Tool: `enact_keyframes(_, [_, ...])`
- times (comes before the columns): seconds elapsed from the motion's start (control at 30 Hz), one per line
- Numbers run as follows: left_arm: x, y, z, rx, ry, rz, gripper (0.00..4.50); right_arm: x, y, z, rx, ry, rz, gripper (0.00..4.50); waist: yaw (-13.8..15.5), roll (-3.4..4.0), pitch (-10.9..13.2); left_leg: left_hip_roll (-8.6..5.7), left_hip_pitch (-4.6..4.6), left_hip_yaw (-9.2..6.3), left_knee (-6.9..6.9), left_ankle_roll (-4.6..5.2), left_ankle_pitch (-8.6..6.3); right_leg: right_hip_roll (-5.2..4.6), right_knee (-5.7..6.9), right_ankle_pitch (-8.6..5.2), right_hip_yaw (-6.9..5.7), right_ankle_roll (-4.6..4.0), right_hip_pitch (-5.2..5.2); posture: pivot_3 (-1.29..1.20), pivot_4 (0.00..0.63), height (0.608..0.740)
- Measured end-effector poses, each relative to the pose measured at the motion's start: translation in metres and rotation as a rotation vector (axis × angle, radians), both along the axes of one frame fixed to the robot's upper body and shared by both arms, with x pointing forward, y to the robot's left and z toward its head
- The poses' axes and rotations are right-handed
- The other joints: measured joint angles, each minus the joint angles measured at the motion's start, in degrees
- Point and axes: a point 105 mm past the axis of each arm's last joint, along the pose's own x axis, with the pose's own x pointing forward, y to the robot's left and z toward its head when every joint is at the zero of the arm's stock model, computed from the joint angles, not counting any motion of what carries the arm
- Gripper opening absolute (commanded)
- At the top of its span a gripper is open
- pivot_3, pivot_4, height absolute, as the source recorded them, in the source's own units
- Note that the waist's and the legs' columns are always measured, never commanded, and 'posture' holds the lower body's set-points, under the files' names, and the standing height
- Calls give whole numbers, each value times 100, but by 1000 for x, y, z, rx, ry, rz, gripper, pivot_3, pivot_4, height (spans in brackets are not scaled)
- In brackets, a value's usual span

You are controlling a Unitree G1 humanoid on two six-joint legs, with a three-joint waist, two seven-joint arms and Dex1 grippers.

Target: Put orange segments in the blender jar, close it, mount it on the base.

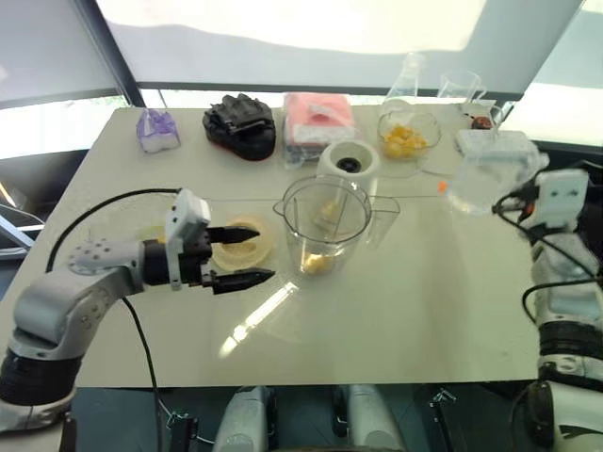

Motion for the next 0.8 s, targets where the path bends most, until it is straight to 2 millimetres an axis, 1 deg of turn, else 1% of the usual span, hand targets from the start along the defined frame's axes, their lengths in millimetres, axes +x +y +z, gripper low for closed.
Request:
enact_keyframes(0.03, [0,1,0,3,2,0,4500,1,8,14,-42,-4,36,37,-2,-1,0,2,0,0,-1,0,0,3,-1,0,0,0,-1,0,150,740])
enact_keyframes(0.1, [3,3,0,-1,3,4,4500,5,24,32,-84,9,101,37,-4,-2,0,2,-1,2,-1,0,0,5,0,1,0,-1,-4,0,150,740])
enact_keyframes(0.13, [6,4,1,1,-1,12,4500,7,33,40,-102,14,134,37,-2,-3,1,2,-3,0,-1,0,0,7,0,1,0,-2,-4,0,150,740])
enact_keyframes(0.2, [9,7,1,5,-10,23,4500,9,47,48,-125,25,182,37,12,-3,1,2,-6,0,-1,0,0,7,-1,1,0,-2,-7,0,150,740])
enact_keyframes(0.27, [10,7,1,7,-16,27,4500,11,57,51,-142,40,218,37,24,-4,1,1,-15,0,0,1,0,6,-4,1,-1,-1,-12,0,150,740])
enact_keyframes(0.37, [14,10,0,7,-16,40,4500,13,78,60,-186,44,286,37,31,-4,2,0,-25,4,0,1,0,4,-9,2,0,0,-21,0,150,740])
enact_keyframes(0.4, [14,10,0,5,-19,41,4500,12,86,65,-222,35,307,37,31,-4,2,0,-26,4,0,1,0,4,-10,2,0,1,-23,0,150,740])
enact_keyframes(0.5, [16,10,-2,3,-18,45,4500,7,101,76,-281,2,347,37,37,-6,3,0,-27,3,0,1,0,5,-10,0,-1,4,-23,0,150,740])
enact_keyframes(0.67, [18,9,-2,0,-24,51,4500,1,113,83,-337,-35,365,37,35,-8,3,0,-27,4,0,1,0,4,-9,0,-1,4,-23,0,150,740])
enact_keyframes(0.8, [20,8,1,-3,-35,52,4500,-2,123,83,-379,-53,378,37,30,-8,3,0,-25,5,1,0,0,5,-5,1,-1,4,-22,0,150,740])
